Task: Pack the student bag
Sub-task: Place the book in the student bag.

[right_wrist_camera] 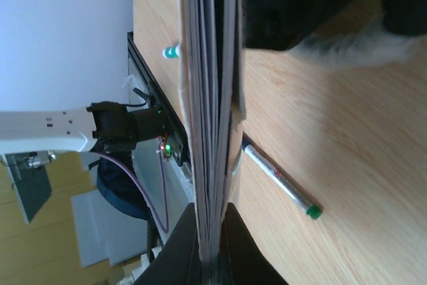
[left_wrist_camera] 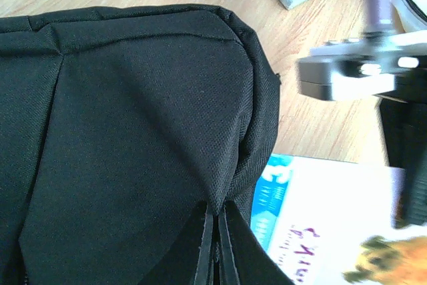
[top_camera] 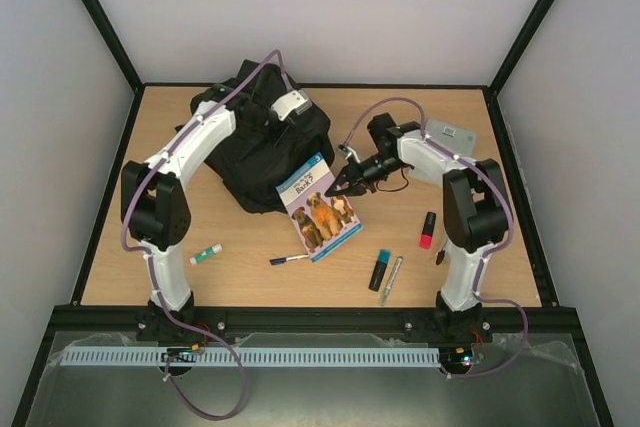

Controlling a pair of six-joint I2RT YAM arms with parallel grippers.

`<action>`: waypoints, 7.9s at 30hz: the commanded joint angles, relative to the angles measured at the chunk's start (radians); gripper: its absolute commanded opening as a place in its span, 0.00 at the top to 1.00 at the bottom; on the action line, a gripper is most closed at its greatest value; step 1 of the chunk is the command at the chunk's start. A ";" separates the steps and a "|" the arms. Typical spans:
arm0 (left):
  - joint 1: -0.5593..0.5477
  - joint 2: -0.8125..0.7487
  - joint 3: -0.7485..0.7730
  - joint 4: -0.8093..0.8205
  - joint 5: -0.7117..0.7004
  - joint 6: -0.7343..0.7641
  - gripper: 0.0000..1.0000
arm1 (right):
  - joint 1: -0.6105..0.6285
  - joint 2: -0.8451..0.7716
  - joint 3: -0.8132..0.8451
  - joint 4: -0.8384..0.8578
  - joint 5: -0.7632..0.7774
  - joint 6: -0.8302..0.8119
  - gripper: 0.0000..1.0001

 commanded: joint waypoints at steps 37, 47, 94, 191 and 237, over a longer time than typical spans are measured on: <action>0.017 -0.104 0.077 -0.205 0.072 0.126 0.98 | 0.125 0.407 0.452 0.242 0.181 0.352 0.77; 0.056 -0.085 0.039 -0.174 0.102 0.086 0.98 | 0.105 0.235 0.317 0.148 0.323 0.156 0.45; 0.036 0.099 0.167 -0.429 0.321 0.197 0.98 | 0.482 -0.096 -0.072 0.319 0.614 -0.967 0.28; 0.109 0.000 0.032 -0.536 0.374 0.400 0.95 | 0.233 -0.062 0.156 0.248 0.389 -0.597 0.50; 0.218 -0.298 -0.424 -0.350 0.066 0.338 0.45 | 0.237 -0.089 0.181 0.385 0.563 -0.442 0.99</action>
